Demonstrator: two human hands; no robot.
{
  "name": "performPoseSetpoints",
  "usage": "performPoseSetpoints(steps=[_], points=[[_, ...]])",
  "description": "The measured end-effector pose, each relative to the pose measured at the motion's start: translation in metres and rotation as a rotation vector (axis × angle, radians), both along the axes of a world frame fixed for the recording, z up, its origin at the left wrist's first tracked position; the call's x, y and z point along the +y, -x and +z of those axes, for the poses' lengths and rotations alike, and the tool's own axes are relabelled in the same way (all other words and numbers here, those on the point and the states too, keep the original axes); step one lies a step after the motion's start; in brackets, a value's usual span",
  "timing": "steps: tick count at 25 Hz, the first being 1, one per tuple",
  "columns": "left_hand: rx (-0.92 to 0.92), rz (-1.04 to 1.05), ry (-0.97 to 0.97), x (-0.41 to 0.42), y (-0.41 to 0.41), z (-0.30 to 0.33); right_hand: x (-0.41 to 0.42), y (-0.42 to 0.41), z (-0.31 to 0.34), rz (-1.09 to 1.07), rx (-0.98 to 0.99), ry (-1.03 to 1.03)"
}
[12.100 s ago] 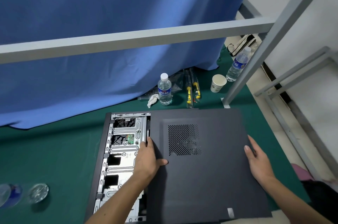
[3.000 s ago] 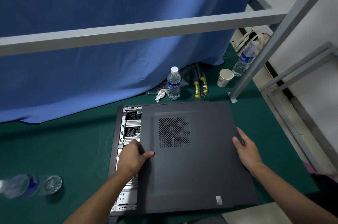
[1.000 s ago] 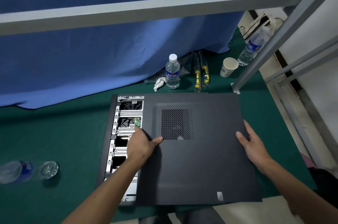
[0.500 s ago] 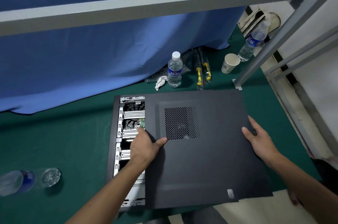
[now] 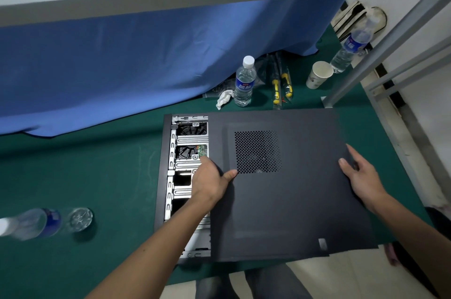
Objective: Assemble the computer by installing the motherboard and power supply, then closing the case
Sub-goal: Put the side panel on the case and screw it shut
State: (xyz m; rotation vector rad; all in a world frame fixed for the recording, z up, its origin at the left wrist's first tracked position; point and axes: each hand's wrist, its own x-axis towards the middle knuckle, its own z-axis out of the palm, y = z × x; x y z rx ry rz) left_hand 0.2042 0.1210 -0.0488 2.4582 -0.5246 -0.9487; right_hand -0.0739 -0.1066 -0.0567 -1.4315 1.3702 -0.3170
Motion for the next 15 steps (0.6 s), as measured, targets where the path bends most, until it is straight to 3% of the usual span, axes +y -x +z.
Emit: performPoseSetpoints(steps=[9, 15], points=[[0.043, -0.027, 0.087, 0.004, 0.000, 0.002, 0.004, 0.005, -0.001, -0.065, -0.021, 0.016], [0.036, 0.116, 0.214, 0.021, -0.016, 0.007, 0.003, -0.024, 0.009, 0.006, -0.094, 0.064]])
